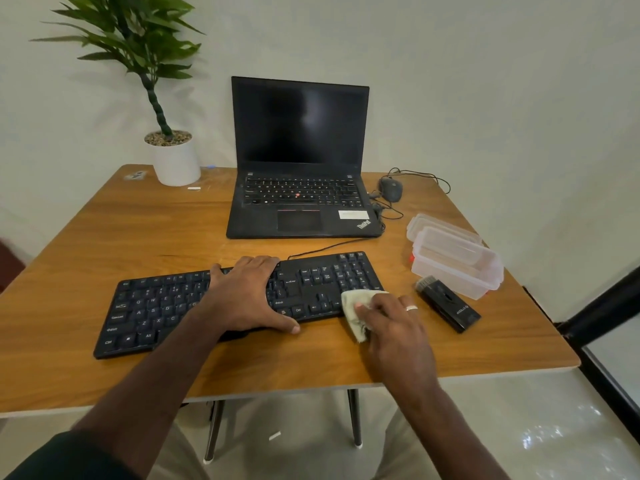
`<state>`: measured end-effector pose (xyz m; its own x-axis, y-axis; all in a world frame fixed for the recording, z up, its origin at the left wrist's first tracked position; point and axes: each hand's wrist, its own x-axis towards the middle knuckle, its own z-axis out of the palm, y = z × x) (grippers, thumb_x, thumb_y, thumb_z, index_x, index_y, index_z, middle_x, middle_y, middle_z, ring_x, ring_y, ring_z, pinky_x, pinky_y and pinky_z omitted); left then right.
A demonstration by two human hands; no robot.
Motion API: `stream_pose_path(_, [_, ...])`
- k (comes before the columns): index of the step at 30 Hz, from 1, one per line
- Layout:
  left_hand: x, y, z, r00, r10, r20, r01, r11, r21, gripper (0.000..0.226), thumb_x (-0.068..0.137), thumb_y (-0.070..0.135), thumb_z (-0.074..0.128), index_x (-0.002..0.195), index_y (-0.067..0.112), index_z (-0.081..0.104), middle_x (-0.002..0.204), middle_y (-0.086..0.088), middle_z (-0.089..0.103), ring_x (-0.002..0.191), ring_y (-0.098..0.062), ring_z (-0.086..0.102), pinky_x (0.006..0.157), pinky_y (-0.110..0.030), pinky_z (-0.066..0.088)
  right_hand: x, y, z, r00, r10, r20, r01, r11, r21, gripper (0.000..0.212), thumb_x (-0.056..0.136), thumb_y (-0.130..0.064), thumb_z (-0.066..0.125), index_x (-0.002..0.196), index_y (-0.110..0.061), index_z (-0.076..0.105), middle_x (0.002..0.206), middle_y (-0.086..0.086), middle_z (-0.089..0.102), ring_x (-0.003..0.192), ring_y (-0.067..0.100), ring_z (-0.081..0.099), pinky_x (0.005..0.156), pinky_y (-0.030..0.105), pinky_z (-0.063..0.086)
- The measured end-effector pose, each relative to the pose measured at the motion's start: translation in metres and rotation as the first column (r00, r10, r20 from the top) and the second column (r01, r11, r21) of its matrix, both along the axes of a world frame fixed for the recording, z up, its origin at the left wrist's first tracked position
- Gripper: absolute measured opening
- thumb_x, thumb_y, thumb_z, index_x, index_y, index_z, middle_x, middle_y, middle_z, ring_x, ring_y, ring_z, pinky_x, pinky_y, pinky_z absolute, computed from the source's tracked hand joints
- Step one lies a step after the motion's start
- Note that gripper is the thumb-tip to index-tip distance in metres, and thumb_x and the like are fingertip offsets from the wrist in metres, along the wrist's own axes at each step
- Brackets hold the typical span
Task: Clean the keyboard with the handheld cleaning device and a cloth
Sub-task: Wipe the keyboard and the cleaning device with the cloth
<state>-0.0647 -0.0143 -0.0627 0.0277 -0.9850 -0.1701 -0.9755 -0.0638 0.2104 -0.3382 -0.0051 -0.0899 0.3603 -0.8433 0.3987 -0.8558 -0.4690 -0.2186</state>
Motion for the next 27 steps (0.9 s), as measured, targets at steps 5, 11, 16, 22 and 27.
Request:
stream_pose_path(5, [0.001,0.0,0.0,1.0,0.003,0.001,-0.003,1.0,0.005,0.144,0.04,0.101,0.057,0.157,0.029,0.013,0.165,0.008,0.021,0.15,-0.017,0.018,0.116,-0.069,0.013,-0.01,-0.01,-0.003,0.995,-0.097,-0.033,0.099,0.992,0.075,0.04,0.084,-0.011,0.076,0.123,-0.017,0.072,0.119,0.001,0.062,0.118,0.03,0.054,0.094,0.042,0.052])
stream_pose_path(11, [0.0,-0.001,-0.001,1.0,0.009,-0.009,-0.009,1.0,-0.012,0.143,0.04,0.1,0.058,0.157,0.031,0.014,0.163,0.008,0.023,0.149,-0.016,0.019,0.116,-0.068,0.013,-0.011,-0.016,0.012,0.982,-0.125,0.138,0.117,0.991,0.069,0.034,0.082,-0.002,0.073,0.116,-0.011,0.075,0.112,0.006,0.063,0.11,0.033,0.055,0.089,0.047,0.055])
stream_pose_path(16, [-0.002,0.003,0.001,1.0,0.0,0.0,0.0,1.0,-0.009,0.142,0.042,0.1,0.058,0.157,0.03,0.014,0.163,0.009,0.025,0.148,-0.016,0.021,0.116,-0.068,0.014,0.018,-0.012,0.012,0.992,0.003,0.123,-0.005,1.0,0.017,0.036,0.085,-0.008,0.072,0.12,-0.015,0.072,0.113,0.004,0.064,0.11,0.025,0.056,0.09,0.04,0.054])
stream_pose_path(22, [-0.004,0.007,0.002,1.0,0.002,0.009,-0.002,1.0,-0.005,0.141,0.044,0.099,0.058,0.158,0.029,0.012,0.164,0.008,0.021,0.15,-0.016,0.019,0.117,-0.069,0.011,0.017,-0.021,0.015,0.994,-0.063,0.088,0.063,0.998,0.006,0.031,0.083,-0.014,0.074,0.114,-0.019,0.07,0.114,0.002,0.069,0.108,0.023,0.061,0.092,0.044,0.05])
stream_pose_path(27, [-0.005,0.008,0.004,1.0,0.004,0.017,-0.004,1.0,0.006,0.141,0.046,0.098,0.059,0.159,0.028,0.011,0.165,0.008,0.019,0.15,-0.017,0.018,0.117,-0.069,0.011,0.005,-0.028,0.018,0.98,-0.056,0.19,0.061,0.998,-0.023,0.033,0.086,-0.007,0.07,0.118,-0.016,0.069,0.114,0.004,0.07,0.102,0.024,0.064,0.086,0.041,0.053])
